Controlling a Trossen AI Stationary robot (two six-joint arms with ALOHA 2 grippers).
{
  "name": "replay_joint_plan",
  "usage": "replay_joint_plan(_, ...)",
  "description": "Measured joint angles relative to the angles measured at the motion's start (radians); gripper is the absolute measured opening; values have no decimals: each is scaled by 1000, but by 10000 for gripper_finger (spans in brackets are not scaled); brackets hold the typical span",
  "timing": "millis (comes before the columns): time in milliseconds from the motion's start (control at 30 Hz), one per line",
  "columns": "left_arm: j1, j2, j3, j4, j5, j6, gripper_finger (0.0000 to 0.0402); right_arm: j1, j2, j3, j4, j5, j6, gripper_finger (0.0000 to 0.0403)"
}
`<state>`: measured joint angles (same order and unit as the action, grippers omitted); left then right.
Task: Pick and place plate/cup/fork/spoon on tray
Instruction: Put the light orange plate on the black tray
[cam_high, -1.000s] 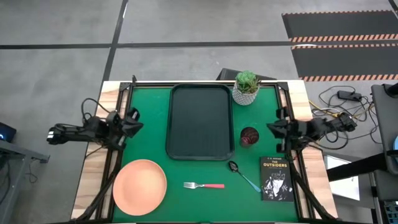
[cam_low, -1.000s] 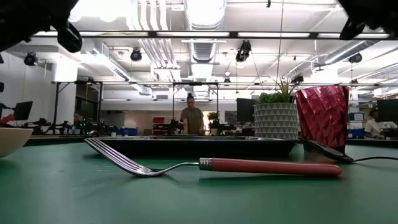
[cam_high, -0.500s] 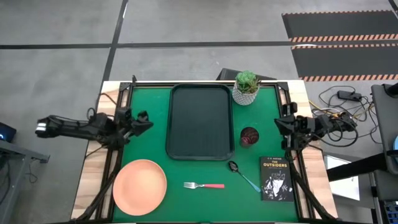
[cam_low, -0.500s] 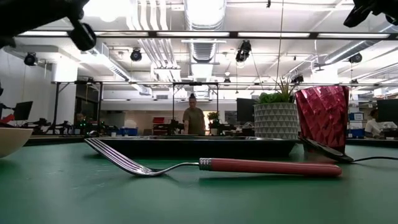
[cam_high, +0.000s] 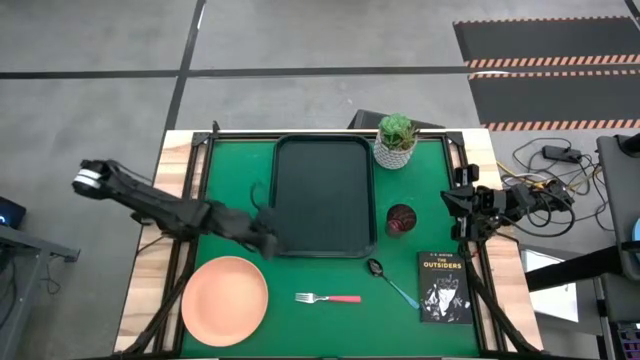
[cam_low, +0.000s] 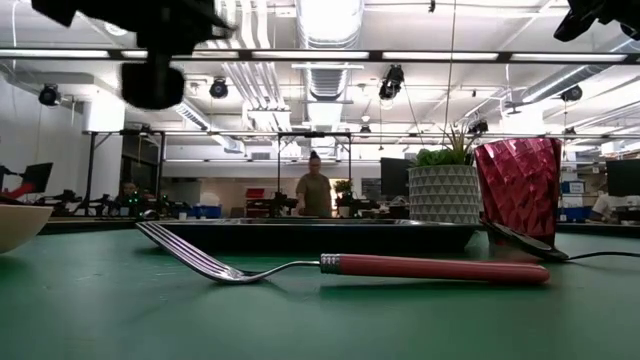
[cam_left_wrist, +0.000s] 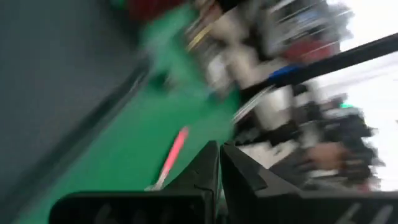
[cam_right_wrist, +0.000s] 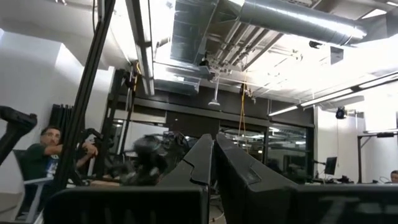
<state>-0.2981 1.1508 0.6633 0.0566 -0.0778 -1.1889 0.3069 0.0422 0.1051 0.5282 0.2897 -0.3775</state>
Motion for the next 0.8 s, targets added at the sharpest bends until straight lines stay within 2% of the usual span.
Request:
replay_joint_plan(100,-74,99,97,-143,-36,-148,0,0,0,0,0,0,0,9)
replay_joint_plan(233,-171,218,226,-364,-33,-391,0,0,0,0,0,0,0,9)
replay_joint_plan(400,-230,331,381,-644,64,-611,0,0,0,0,2,0,-1,9)
replay_joint_plan(500,-227,384,456,-821,130,-638,0,0,0,0,12,0,-1,9)
replay_joint_plan(567,-227,405,477,-879,149,-638,0,0,0,5,10,1,-1,9)
replay_joint_plan(800,-230,439,425,-825,191,-611,0,0,0,13,8,0,27,9)
